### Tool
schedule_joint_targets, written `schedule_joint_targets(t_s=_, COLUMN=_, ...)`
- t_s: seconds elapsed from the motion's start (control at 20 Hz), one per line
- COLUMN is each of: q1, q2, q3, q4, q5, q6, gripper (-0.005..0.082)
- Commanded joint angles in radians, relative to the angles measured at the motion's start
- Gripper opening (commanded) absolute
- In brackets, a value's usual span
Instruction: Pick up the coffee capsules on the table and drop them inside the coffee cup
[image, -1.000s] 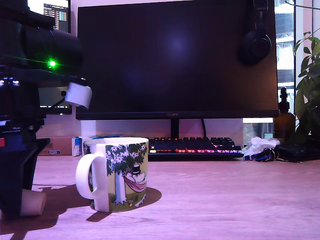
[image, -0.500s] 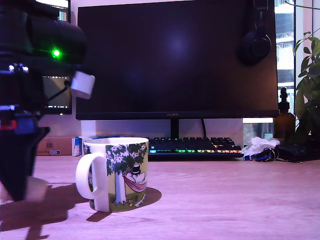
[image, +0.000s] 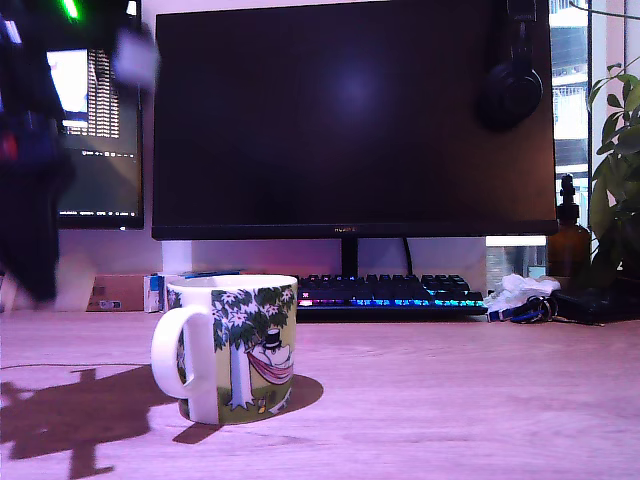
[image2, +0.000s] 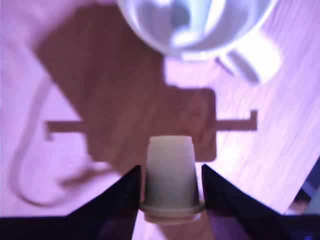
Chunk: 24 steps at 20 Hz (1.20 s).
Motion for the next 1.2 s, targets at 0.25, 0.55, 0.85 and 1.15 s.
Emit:
schedule_joint_targets(t_s=0.25, q1=-0.001, q2=-0.035, q3=-0.007, q4=0.043, q5=0.031, q6=-0.029, gripper=0.0282)
schedule_joint_targets(t_s=0.55, q1=-0.032, q2=-0.035, q3=0.008, q4=0.13, q5=0.07, q6=-0.059, gripper=0.0282)
schedule_joint_targets(t_s=0.85, q1=-0.035, q2=-0.031, q3=0.026, q4=0.006, q5=0.045, q6=-0.063, gripper=0.0281)
schedule_joint_targets(t_s=1.15, q1=0.0, q2=-0.037, q3=0.027, q4=-0.159, q5=0.03, q6=-0.404, gripper=0.0281)
